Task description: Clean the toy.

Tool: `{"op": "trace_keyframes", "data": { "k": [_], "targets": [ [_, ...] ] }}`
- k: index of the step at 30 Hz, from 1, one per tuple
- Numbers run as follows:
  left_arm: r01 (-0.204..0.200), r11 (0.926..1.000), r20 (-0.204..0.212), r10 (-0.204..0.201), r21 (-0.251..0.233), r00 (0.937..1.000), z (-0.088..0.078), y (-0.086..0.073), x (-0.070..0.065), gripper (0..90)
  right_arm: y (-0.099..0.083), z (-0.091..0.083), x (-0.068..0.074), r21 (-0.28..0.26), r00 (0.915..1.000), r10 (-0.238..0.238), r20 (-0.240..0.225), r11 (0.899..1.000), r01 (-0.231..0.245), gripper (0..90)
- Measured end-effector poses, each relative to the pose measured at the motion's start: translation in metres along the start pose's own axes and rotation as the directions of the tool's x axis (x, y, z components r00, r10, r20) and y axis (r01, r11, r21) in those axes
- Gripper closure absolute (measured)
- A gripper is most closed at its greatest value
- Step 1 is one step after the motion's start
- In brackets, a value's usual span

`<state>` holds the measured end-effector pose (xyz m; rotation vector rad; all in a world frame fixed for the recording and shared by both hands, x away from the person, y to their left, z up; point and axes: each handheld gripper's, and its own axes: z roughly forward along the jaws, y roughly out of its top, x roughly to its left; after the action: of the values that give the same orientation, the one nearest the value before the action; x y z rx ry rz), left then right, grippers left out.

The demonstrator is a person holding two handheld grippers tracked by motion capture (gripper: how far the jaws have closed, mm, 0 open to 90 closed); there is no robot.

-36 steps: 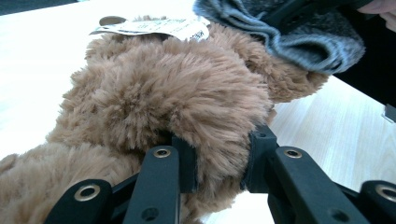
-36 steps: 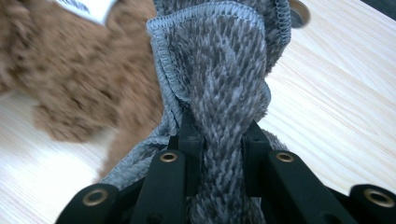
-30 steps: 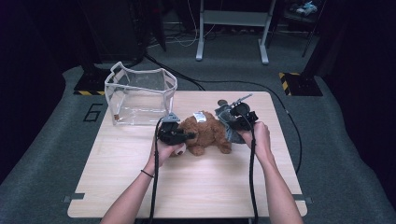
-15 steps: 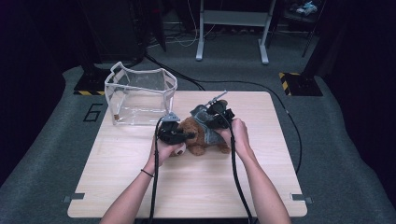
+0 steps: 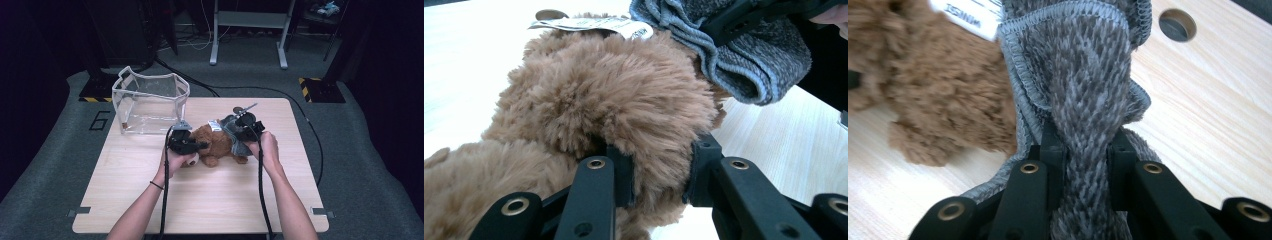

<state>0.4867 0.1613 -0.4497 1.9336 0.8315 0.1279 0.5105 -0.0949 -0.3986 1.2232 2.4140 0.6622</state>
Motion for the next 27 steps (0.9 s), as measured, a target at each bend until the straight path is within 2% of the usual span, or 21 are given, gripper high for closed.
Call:
{"op": "trace_keyframes", "data": {
  "k": [4, 6, 8, 9, 12, 15, 17, 18, 20, 22, 24, 27],
  "targets": [
    [-0.002, 1.0000, 0.010, 0.002, 0.003, 1.0000, 0.000, -0.001, 0.001, 70.3, -0.004, 0.001, -0.007, 0.016, 0.9992, 0.020, 0.033, 1.000, -0.021, 76.0],
    [-0.001, 1.0000, 0.010, 0.001, 0.006, 0.9999, 0.000, -0.001, 0.000, 69.8, -0.003, -0.002, -0.009, 0.006, 0.9997, 0.018, 0.018, 1.000, -0.018, 75.9],
    [0.002, 1.0000, 0.012, -0.002, 0.002, 0.9999, 0.000, -0.001, 0.001, 69.4, 0.001, -0.009, -0.005, -0.017, 0.9996, 0.029, 0.000, 0.999, -0.029, 75.8],
    [0.002, 1.0000, 0.011, -0.002, -0.005, 0.9999, 0.000, -0.002, 0.002, 69.1, 0.005, -0.014, -0.002, -0.043, 0.9998, 0.007, -0.019, 0.999, -0.008, 75.7],
    [0.006, 1.0000, 0.012, -0.006, -0.004, 0.9999, 0.000, -0.003, 0.002, 68.2, 0.026, -0.026, 0.018, -0.098, 0.9946, -0.066, -0.080, 0.993, 0.058, 75.8],
    [0.007, 0.9999, 0.009, -0.007, -0.008, 0.9999, 0.000, -0.003, 0.001, 66.8, 0.043, -0.019, 0.037, -0.091, 0.9878, -0.121, -0.097, 0.989, 0.113, 75.8],
    [0.009, 0.9999, 0.006, -0.009, -0.010, 0.9999, -0.001, -0.003, 0.001, 64.2, 0.052, -0.003, 0.045, -0.071, 0.9864, -0.133, -0.097, 0.989, 0.127, 75.8],
    [0.009, 0.9999, 0.005, -0.009, -0.008, 0.9999, -0.002, -0.003, 0.001, 62.8, 0.053, 0.003, 0.047, -0.034, 0.9879, -0.122, -0.096, 0.992, 0.119, 75.9],
    [0.008, 0.9999, 0.003, -0.008, -0.015, 1.0000, -0.003, -0.005, 0.001, 58.5, 0.053, 0.012, 0.048, -0.020, 0.9890, -0.115, -0.093, 0.993, 0.114, 76.0],
    [-0.001, 0.9997, 0.002, 0.001, -0.024, 1.0000, -0.006, -0.007, -0.001, 53.7, 0.051, 0.012, 0.048, -0.018, 0.9907, -0.091, -0.101, 0.996, 0.090, 76.1],
    [-0.014, 0.9992, -0.005, 0.014, -0.037, 0.9999, -0.009, -0.008, -0.004, 48.9, 0.050, 0.012, 0.046, -0.014, 0.9911, -0.087, -0.101, 0.996, 0.086, 76.3],
    [-0.039, 0.9983, -0.032, 0.038, -0.042, 0.9988, -0.015, -0.011, -0.008, 43.5, 0.049, 0.014, 0.046, -0.022, 0.9928, -0.071, -0.097, 0.997, 0.069, 76.3]
  ]
}}
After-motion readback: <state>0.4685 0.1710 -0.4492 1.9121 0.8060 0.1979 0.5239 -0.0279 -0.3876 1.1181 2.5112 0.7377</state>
